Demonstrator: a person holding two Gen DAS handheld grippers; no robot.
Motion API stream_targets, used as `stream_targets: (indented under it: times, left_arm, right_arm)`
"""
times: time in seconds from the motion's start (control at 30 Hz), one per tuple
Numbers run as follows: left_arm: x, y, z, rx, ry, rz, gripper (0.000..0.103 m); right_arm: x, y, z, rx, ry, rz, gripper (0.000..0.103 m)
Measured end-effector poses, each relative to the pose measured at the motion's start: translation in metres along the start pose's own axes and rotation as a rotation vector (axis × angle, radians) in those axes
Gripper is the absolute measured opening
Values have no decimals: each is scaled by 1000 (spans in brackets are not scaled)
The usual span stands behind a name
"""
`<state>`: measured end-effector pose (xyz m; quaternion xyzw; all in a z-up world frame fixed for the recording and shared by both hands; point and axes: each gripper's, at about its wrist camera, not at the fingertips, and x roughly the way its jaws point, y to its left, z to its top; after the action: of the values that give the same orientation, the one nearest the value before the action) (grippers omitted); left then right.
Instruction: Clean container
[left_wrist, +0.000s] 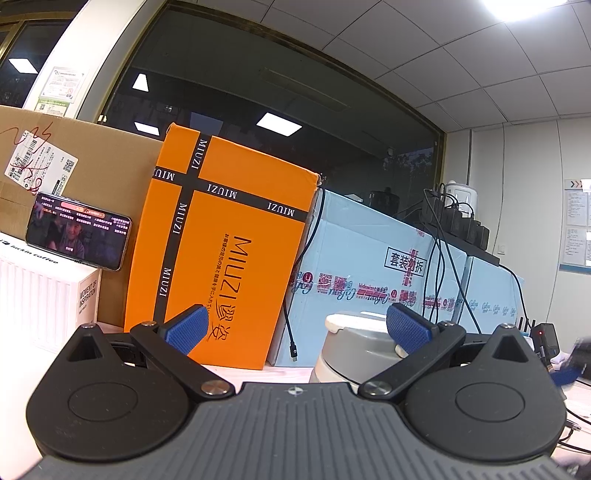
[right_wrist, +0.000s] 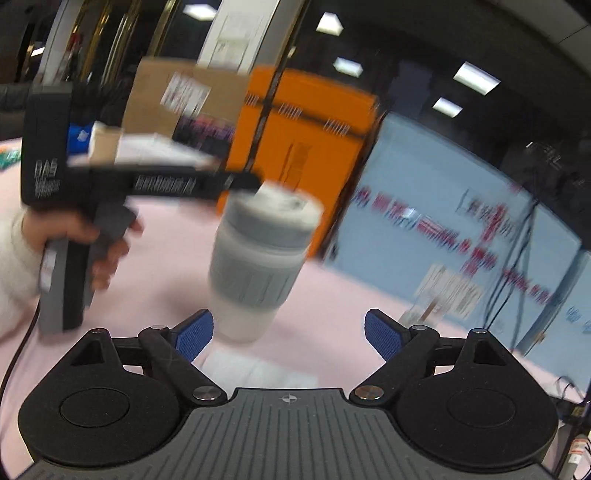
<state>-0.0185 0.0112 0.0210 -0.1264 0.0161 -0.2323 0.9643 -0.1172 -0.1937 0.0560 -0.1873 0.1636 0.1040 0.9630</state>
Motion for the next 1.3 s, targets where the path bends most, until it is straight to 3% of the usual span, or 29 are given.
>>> stream_targets:
  times: [0.03, 0.1, 0.27, 0.43, 0.53, 0.63, 0.73, 0.8, 0.9, 1.17, 1.3]
  left_arm:
    - [-2, 1, 0, -11, -19, 0, 103]
    - [-8, 2, 1, -36, -74, 0, 103]
    - [-23, 5, 2, -87, -212, 40, 103]
    - [-28, 9, 7, -99, -292, 165, 103]
    - [-26, 16, 13, -54, -279, 259, 103]
    - [-19, 24, 19, 48, -235, 363, 103]
    - [-9, 33, 17, 124, -190, 412, 103]
    - [-2, 38, 12, 130, -151, 440, 103]
    - [10, 47, 5, 108, -88, 474, 103]
    - [35, 57, -7, 124, 8, 474, 103]
    - [40, 55, -8, 142, 0, 472, 103]
  right_arm:
    - [-5, -3, 1, 6, -56, -29, 103]
    - [-13, -9, 2, 14, -153, -70, 103]
    - [-14, -23, -2, 58, -289, -101, 103]
    - [-9, -40, -19, 105, -498, -211, 103]
    - [4, -56, -32, 170, -568, -270, 103]
    - [23, -73, -42, 262, -538, -293, 103]
    - [42, -89, -48, 379, -526, -287, 103]
    - [54, -97, -50, 428, -528, -289, 103]
    - [71, -100, -45, 396, -511, -319, 103]
    - [92, -106, -52, 405, -461, -345, 103]
    - [93, -107, -57, 427, -438, -357, 103]
